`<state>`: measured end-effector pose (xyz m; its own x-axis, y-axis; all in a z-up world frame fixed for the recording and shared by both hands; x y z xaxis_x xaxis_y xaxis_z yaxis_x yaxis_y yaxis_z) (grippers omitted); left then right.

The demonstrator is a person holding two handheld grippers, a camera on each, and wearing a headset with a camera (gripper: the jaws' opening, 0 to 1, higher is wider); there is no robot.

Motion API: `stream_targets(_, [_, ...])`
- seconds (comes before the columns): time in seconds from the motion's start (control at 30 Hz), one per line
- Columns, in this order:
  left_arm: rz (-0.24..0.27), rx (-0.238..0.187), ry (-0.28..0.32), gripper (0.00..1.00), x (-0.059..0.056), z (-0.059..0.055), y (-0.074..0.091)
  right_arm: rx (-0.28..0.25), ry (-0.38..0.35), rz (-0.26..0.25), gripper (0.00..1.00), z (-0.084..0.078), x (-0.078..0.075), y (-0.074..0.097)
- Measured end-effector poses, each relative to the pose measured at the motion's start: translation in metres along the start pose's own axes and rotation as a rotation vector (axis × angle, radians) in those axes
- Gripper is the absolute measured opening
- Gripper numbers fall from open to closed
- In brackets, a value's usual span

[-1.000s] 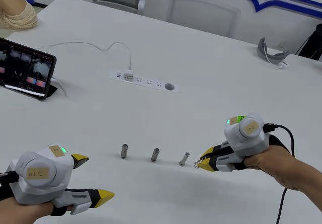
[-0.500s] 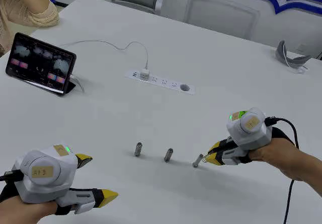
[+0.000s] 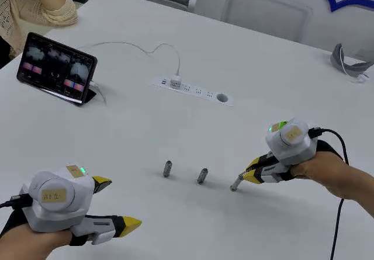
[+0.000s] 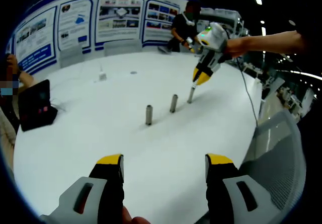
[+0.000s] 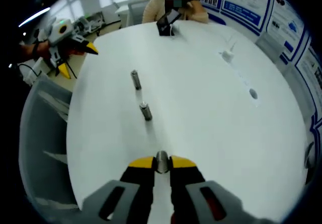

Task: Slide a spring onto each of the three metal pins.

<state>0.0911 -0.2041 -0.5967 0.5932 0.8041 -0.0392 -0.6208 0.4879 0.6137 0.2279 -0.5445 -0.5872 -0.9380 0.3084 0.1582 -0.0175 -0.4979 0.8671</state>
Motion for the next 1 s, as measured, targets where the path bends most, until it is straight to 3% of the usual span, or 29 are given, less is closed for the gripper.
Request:
stream_targets(0.47, [-0.013, 0.005, -0.007, 0.67, -0.002, 0.002, -0.003, 0.011, 0.015, 0.016, 0.13, 0.003, -0.001, -0.008])
stream_targets(1.0, [-0.018, 0.019, -0.007, 0.66, -0.002, 0.0, -0.002, 0.067, 0.061, 0.037, 0.13, 0.002, -0.004, -0.024])
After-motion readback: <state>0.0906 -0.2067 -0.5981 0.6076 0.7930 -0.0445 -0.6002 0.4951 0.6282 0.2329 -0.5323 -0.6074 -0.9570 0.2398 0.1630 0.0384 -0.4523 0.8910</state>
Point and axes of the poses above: the centre of the closed fingertips' face, and the gripper's own axes: y roughly backward along the fingers, x roughly to its left, z roughly out of its top, the point moved 9 cm from there along y, roughly backward along the fingers, and after that the axes turned 9 degrees about z, right-handed, at the moved point
